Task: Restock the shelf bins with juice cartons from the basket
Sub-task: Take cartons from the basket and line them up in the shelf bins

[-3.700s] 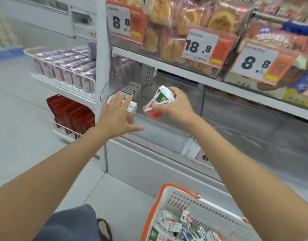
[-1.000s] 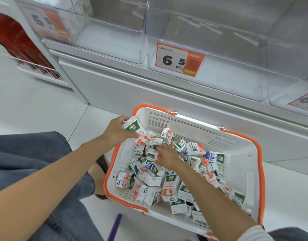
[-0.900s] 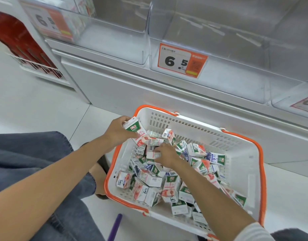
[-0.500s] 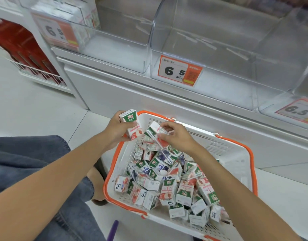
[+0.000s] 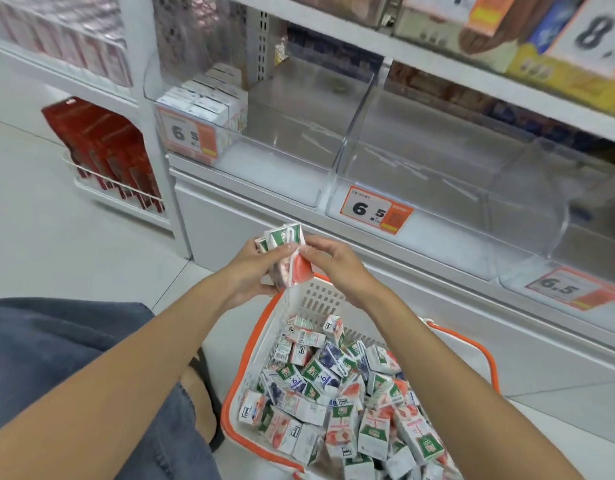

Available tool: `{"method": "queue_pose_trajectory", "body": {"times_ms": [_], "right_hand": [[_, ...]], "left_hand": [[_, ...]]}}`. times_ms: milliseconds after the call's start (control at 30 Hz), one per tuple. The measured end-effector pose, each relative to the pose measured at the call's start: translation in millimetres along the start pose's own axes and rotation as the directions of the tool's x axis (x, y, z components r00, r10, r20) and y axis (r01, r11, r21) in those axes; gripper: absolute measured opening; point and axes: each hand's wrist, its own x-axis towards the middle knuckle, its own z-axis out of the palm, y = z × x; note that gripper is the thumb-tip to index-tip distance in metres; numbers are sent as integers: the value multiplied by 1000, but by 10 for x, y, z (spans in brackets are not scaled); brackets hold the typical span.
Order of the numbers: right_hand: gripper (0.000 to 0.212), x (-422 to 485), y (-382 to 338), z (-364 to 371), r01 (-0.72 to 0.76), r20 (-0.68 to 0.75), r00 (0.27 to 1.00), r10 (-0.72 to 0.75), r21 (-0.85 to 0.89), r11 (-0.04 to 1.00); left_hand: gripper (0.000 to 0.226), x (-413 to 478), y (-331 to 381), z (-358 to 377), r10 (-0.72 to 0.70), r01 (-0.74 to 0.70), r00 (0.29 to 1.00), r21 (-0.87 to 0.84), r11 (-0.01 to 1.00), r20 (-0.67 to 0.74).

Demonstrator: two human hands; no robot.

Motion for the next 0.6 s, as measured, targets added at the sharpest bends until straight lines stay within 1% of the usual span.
{"method": "queue_pose_trajectory", "body": {"times_ms": [33, 133, 233, 267, 300, 333, 400, 467, 533, 567, 600], "right_hand": [[31, 32, -72, -2, 3, 24, 1000, -2, -28, 1000], [50, 140, -315, 2, 30, 166, 986, -21, -53, 998], [86, 332, -652, 16, 34, 228, 974, -6, -117, 993], [93, 403, -782, 33, 32, 233, 972, -1, -129, 991], [93, 473, -910, 60, 38, 238, 971, -3, -143, 989], [86, 552, -1028, 90, 55, 242, 970, -14, -164, 985], [65, 705, -1256, 146, 121, 238, 969, -74, -190, 974], [58, 858, -1445, 164, 158, 197, 972, -127, -155, 975], [60, 1014, -1586, 175, 181, 110, 980, -166, -144, 973], [61, 1096, -1624, 188, 195, 56, 980, -189, -138, 971], [63, 1187, -1641, 197, 210, -4, 977, -212, -118, 971]], "left_hand": [[64, -10, 62, -8, 15, -14, 1000, 32, 999, -19], [59, -34, 288, -51, 47, -44, 999, 94, 995, -24], [55, -69, 621, -171, 98, -99, 995, 158, 983, 13], [56, -85, 748, -225, 116, -118, 993, 192, 974, 25], [57, -99, 875, -277, 137, -142, 990, 226, 964, 35], [55, -108, 1002, -328, 163, -169, 986, 253, 953, 45], [50, -113, 1238, -418, 219, -225, 974, 281, 933, 56], [52, -91, 1454, -479, 285, -288, 957, 297, 910, 57], [59, -14, 1661, -521, 337, -341, 940, 237, 910, 58], [57, 42, 1759, -533, 363, -366, 930, 179, 913, 51], [48, 106, 1858, -546, 391, -391, 920, 121, 912, 26]]}}
